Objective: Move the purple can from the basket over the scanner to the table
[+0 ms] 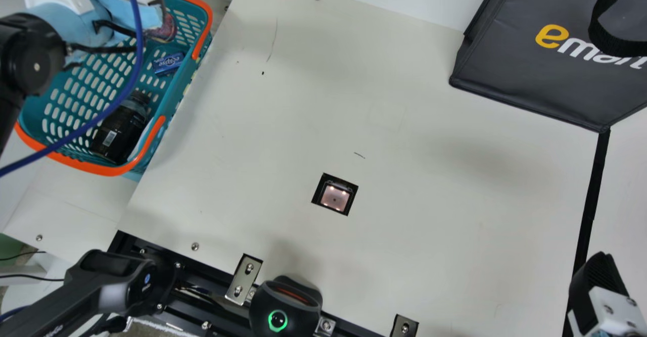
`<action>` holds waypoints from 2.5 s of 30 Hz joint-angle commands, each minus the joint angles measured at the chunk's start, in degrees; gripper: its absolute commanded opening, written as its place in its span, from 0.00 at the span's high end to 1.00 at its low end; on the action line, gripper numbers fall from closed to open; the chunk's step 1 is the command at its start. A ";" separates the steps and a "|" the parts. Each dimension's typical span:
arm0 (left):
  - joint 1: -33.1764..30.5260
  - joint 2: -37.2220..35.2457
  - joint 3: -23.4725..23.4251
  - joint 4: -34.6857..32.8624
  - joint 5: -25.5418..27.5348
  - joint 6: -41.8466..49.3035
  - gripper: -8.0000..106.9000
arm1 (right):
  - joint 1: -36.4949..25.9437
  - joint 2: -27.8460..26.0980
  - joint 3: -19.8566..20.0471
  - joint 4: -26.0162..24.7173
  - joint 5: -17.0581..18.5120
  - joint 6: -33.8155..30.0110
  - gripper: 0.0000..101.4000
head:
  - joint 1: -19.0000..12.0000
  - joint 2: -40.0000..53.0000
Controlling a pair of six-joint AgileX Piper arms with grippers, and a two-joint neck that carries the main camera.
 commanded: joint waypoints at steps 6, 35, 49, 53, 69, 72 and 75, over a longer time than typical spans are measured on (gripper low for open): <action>-12.99 -1.76 -0.16 4.86 3.37 -6.35 1.00 | 0.00 0.00 0.00 0.00 0.00 0.00 0.06 | -1.75 0.14; -48.17 2.17 -3.68 3.54 20.45 -28.01 1.00 | 0.00 0.00 0.00 0.00 0.00 0.00 0.06 | -1.75 0.14; -57.45 6.90 -6.96 -0.43 26.98 -37.83 1.00 | 0.00 0.00 0.00 0.00 -0.10 0.00 0.06 | -1.75 0.14; -59.12 8.26 -7.88 -2.31 28.09 -39.70 1.00 | 0.00 0.00 0.00 0.00 -0.14 0.00 0.06 | -1.75 0.14; -65.95 10.78 -8.01 1.14 27.39 -45.88 1.00 | 0.00 0.00 0.00 0.00 -0.14 0.00 0.06 | -1.75 0.14; -66.60 11.74 -7.45 2.80 26.68 -46.77 1.00 | 0.00 0.00 0.00 0.00 -0.14 0.00 0.06 | -1.75 0.14; -66.48 12.89 -6.85 3.92 25.64 -47.00 1.00 | 0.00 0.00 0.00 0.00 -0.14 0.00 0.06 | -1.75 0.14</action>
